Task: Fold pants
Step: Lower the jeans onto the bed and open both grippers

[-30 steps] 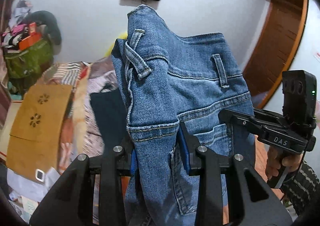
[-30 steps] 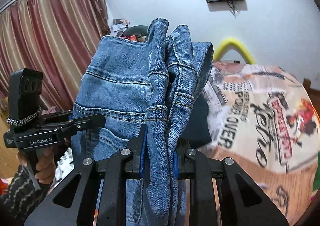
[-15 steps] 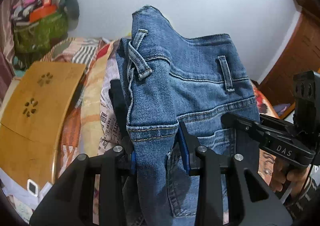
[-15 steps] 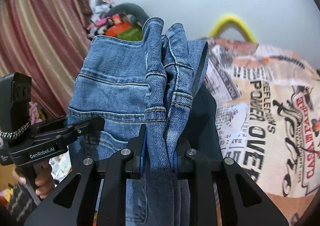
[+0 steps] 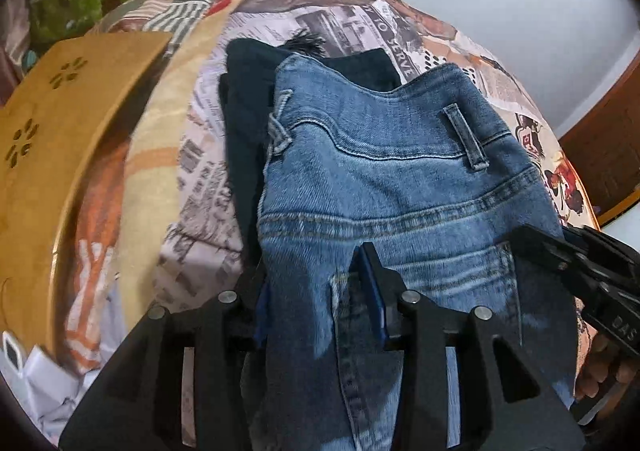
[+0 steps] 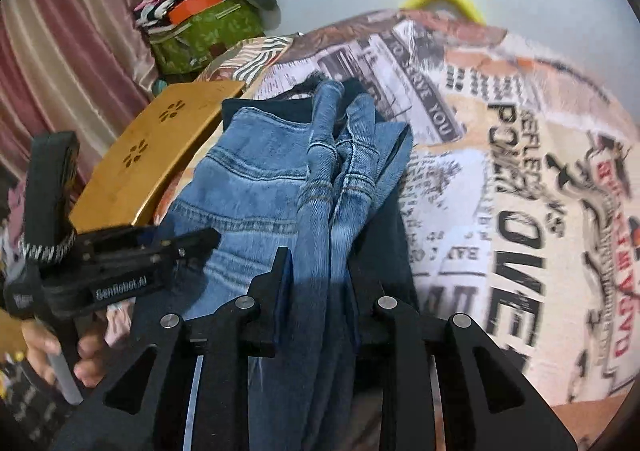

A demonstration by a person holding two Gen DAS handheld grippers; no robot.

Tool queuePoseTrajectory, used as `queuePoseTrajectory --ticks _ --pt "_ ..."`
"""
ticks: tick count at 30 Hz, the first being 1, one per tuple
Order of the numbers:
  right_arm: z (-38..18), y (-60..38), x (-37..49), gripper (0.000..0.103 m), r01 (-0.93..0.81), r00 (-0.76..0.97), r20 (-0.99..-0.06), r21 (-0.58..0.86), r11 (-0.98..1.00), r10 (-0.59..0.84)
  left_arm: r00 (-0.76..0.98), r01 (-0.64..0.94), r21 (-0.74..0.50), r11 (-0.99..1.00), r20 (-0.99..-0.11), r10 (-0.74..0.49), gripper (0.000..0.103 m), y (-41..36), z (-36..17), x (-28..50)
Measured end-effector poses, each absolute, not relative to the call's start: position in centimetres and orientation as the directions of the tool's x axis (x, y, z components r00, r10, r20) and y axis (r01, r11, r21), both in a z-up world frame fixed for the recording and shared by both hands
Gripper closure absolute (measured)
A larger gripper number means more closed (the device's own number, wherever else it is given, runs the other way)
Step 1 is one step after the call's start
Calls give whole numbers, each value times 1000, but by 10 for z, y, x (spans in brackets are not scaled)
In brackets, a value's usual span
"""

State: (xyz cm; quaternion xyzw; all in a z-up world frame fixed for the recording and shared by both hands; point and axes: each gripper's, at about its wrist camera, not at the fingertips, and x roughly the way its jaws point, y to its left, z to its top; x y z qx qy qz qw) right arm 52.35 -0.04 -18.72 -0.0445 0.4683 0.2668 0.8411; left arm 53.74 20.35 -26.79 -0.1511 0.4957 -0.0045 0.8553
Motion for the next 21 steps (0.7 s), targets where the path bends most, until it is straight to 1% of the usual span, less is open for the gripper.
queuePoseTrajectory --ticks 3,6,10,13,15,17,21 --pt "-172 -4 509 81 -503 460 -797 128 855 390 522 -151 -236 960 -843 -126 64 202 -247 516" --pt "-147 -13 489 81 -527 499 -750 135 839 434 569 -117 -217 969 -814 -113 64 196 -209 487" --pt "-101 -27 449 81 -546 548 -674 161 822 496 626 -87 -229 970 -770 -125 64 187 -158 451" --pt "-62 -41 414 81 -556 589 -599 186 810 542 697 -57 -205 977 -709 -108 64 173 -103 406" --pt "-35 -50 387 81 -567 616 -544 196 800 570 740 -19 -201 979 -662 -121 64 162 -71 375" --pt "-16 -57 364 81 -576 638 -505 187 796 581 774 7 -197 980 -619 -131 64 153 -45 347" --pt "24 -72 303 81 -602 678 -400 181 778 617 843 49 -175 983 -521 -135 64 134 4 278"
